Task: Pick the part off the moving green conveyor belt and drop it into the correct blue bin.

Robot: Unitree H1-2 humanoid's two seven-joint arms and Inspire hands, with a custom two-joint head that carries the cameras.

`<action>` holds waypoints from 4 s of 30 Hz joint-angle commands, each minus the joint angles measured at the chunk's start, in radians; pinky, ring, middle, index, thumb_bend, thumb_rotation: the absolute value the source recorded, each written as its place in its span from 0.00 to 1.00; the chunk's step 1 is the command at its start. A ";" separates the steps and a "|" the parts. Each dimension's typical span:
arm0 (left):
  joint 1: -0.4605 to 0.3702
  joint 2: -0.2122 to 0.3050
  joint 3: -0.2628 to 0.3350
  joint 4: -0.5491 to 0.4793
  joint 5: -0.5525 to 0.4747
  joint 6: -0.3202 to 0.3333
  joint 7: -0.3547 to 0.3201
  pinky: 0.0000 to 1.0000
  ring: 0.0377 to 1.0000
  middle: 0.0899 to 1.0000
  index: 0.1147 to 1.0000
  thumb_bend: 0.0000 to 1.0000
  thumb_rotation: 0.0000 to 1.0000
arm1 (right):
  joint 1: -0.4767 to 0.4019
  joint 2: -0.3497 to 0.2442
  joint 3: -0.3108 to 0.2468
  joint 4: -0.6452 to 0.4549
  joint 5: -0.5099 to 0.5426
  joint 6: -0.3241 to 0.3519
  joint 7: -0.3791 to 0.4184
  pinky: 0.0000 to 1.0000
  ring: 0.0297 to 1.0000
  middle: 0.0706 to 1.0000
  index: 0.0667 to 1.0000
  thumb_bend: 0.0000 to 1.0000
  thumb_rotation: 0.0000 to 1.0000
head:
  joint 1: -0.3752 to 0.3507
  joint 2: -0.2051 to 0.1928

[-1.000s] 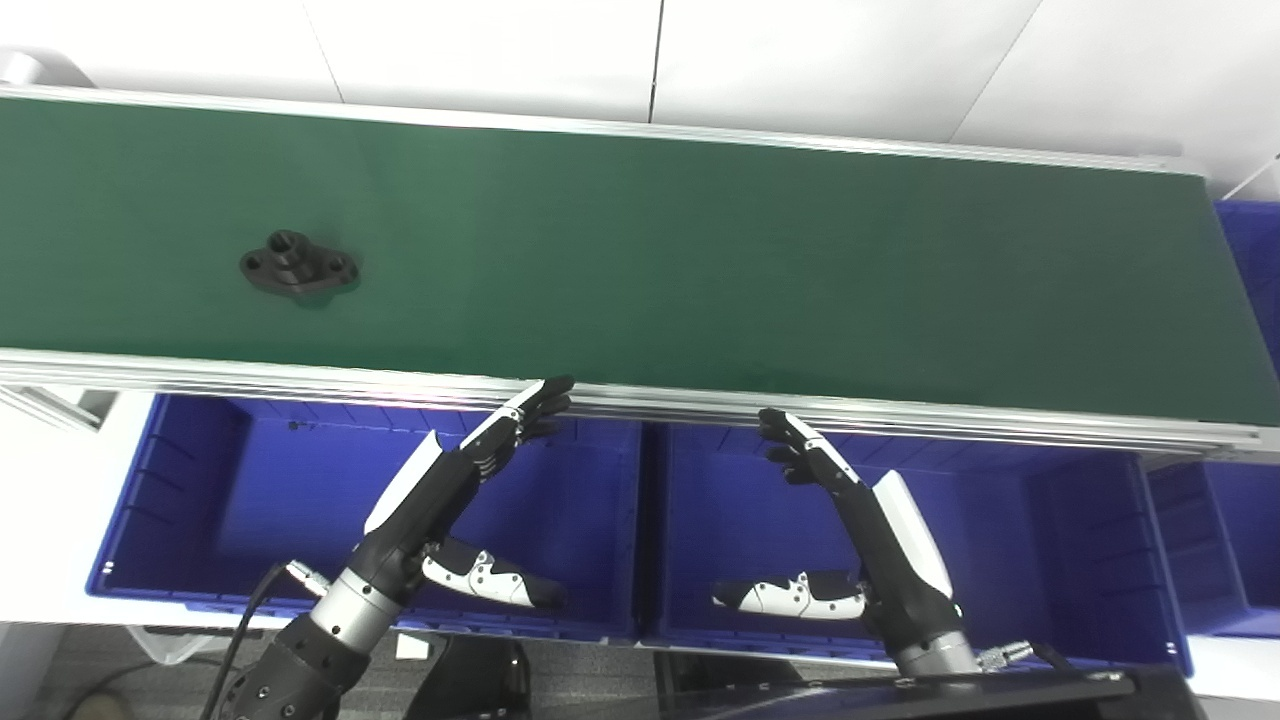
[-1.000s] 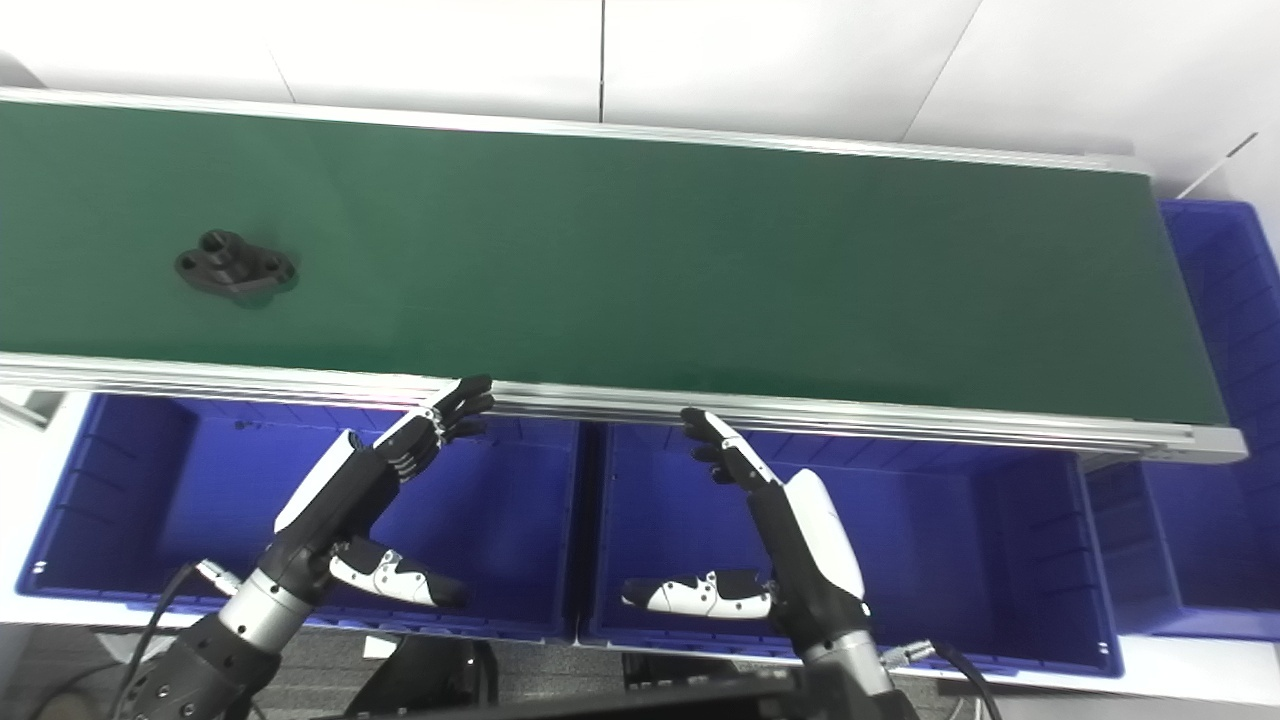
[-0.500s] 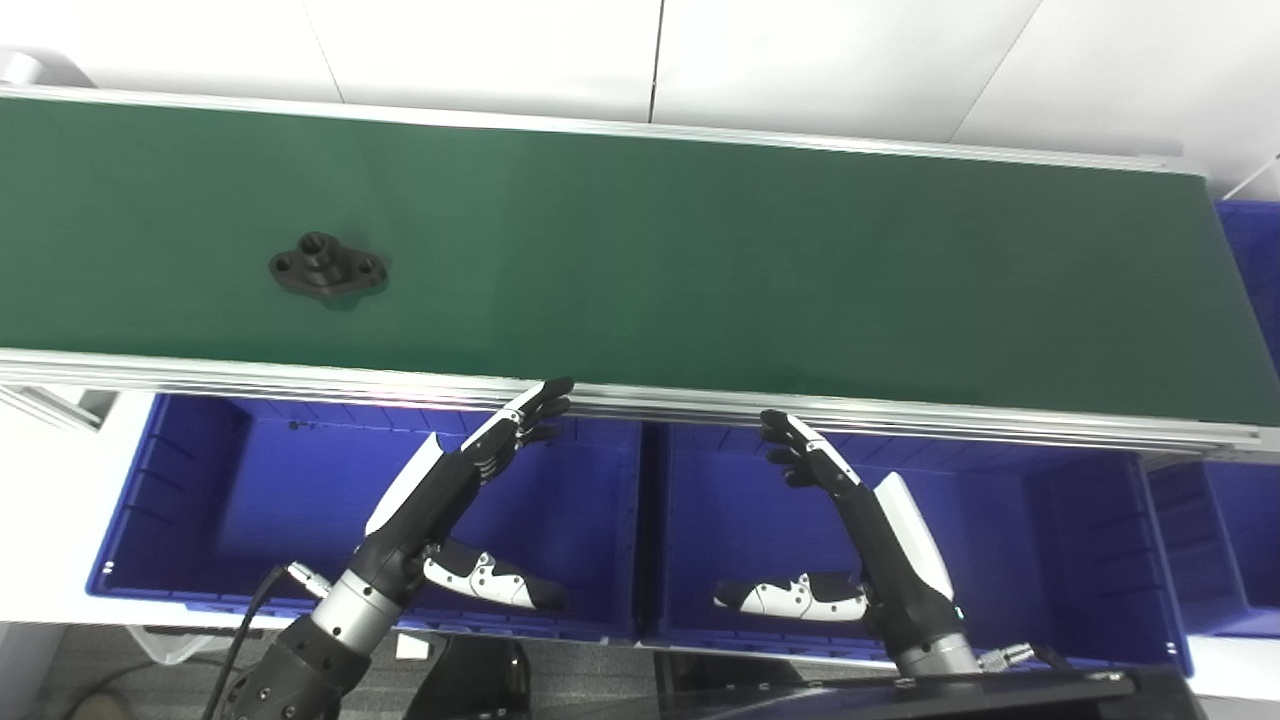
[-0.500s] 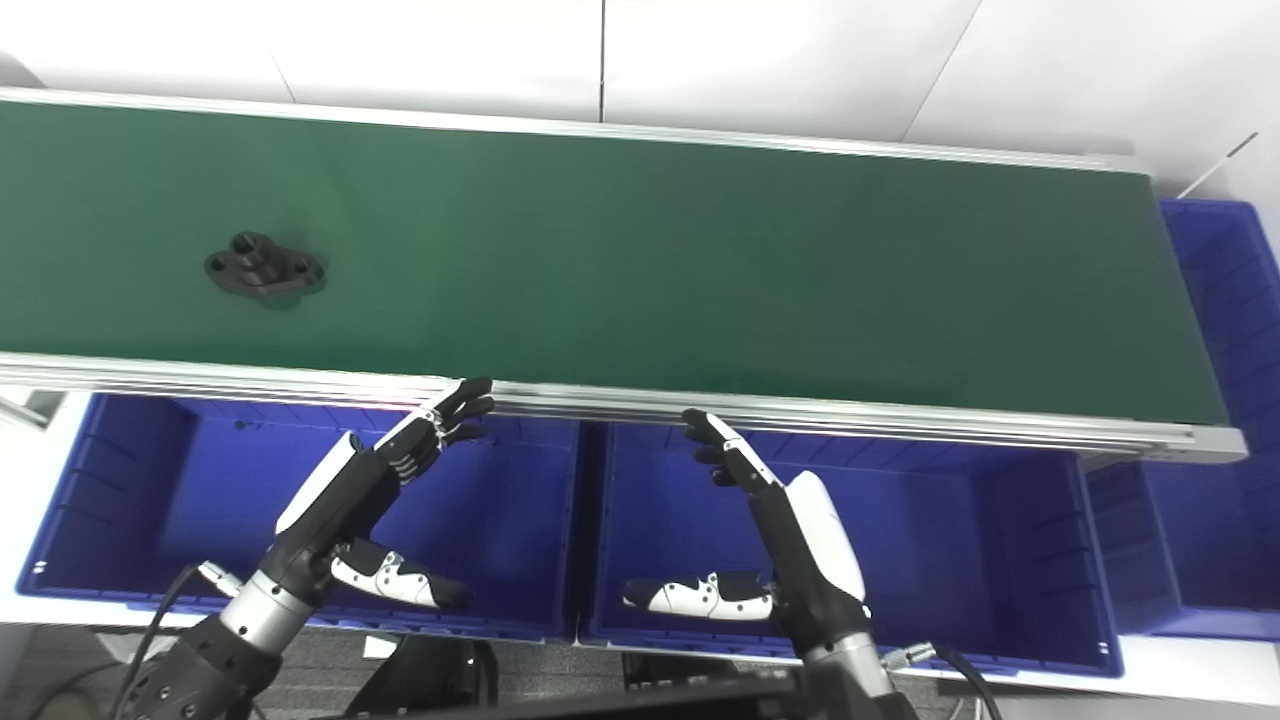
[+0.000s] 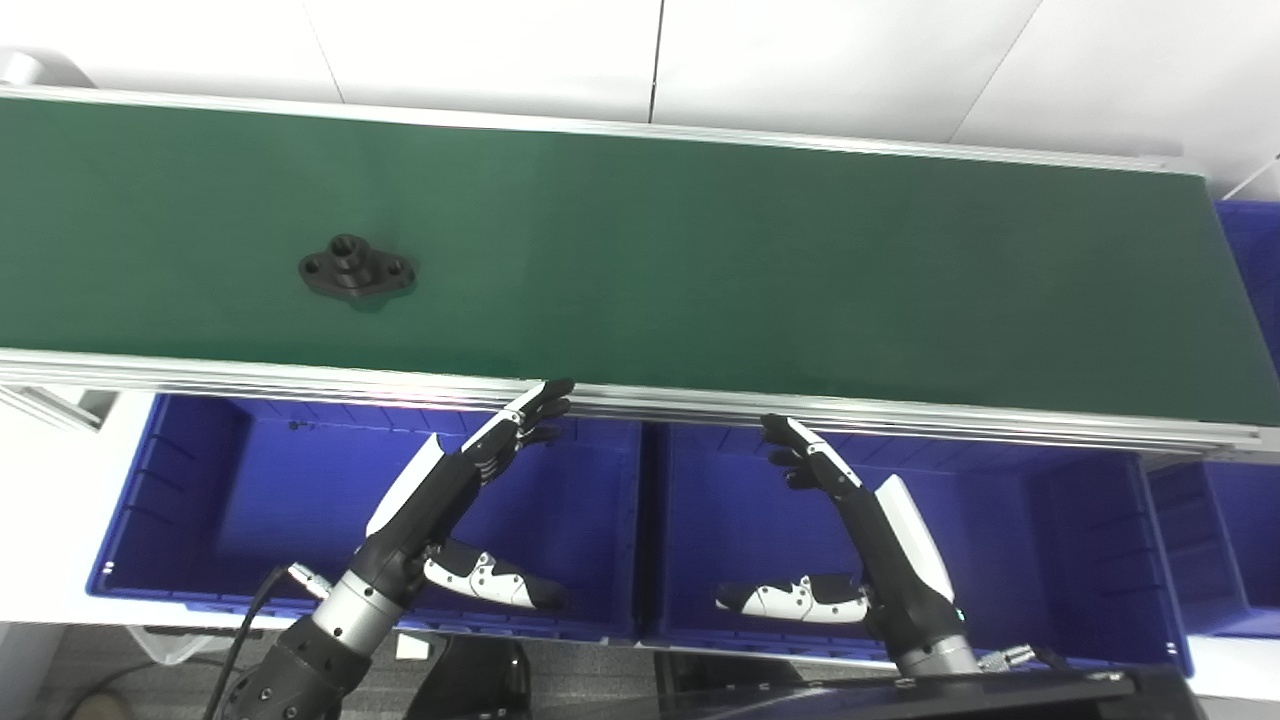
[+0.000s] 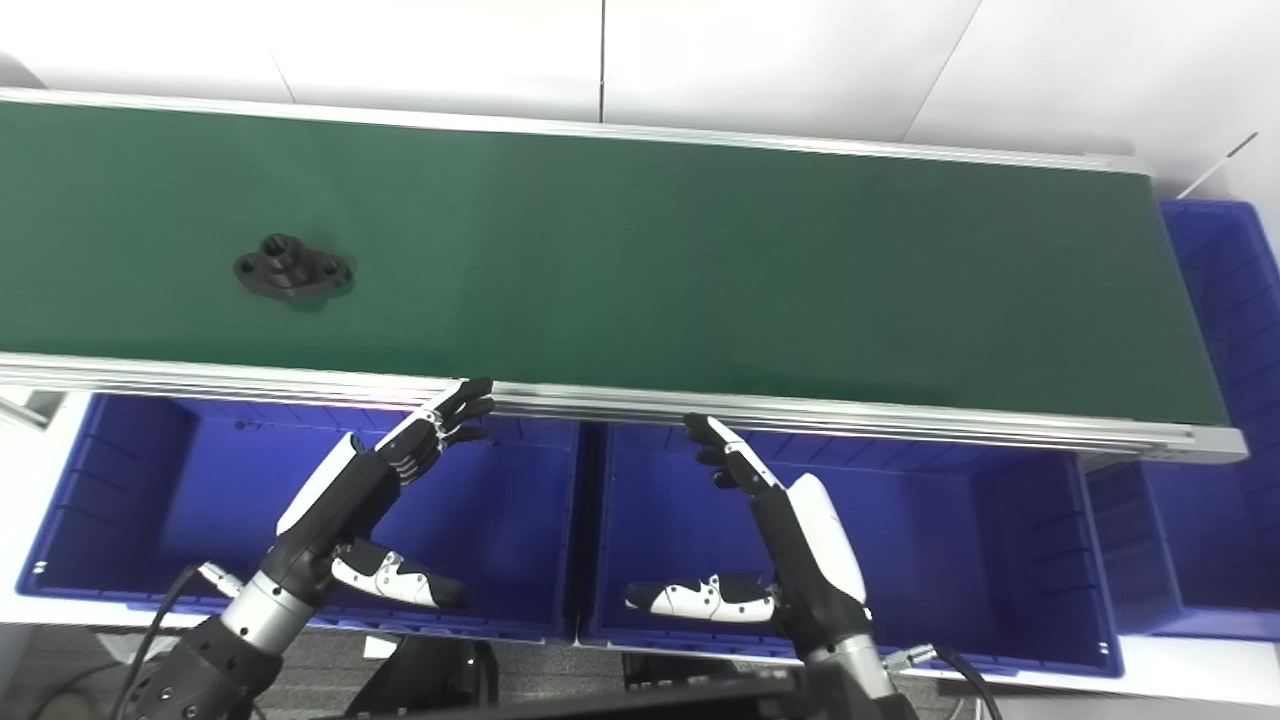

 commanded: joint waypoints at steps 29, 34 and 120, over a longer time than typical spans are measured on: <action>-0.049 -0.016 -0.174 0.107 0.096 -0.042 0.227 0.83 0.90 0.93 0.88 0.95 0.37 | -0.126 -0.065 -0.060 0.003 0.046 -0.172 -0.014 0.71 0.78 0.82 0.90 0.93 0.38 | 0.362 -0.282; -0.057 -0.003 -0.192 0.113 0.096 -0.042 0.259 0.81 0.89 0.92 0.87 0.96 0.39 | -0.138 -0.068 -0.073 -0.017 0.108 -0.169 -0.004 0.70 0.76 0.81 0.87 0.96 0.33 | 0.338 -0.282; -0.063 0.067 -0.037 0.130 -0.038 -0.042 0.076 0.90 0.97 1.00 0.98 0.97 0.38 | -0.900 0.104 0.077 0.539 -0.293 0.239 -0.058 0.63 0.68 0.72 0.74 0.79 0.17 | -0.197 -0.168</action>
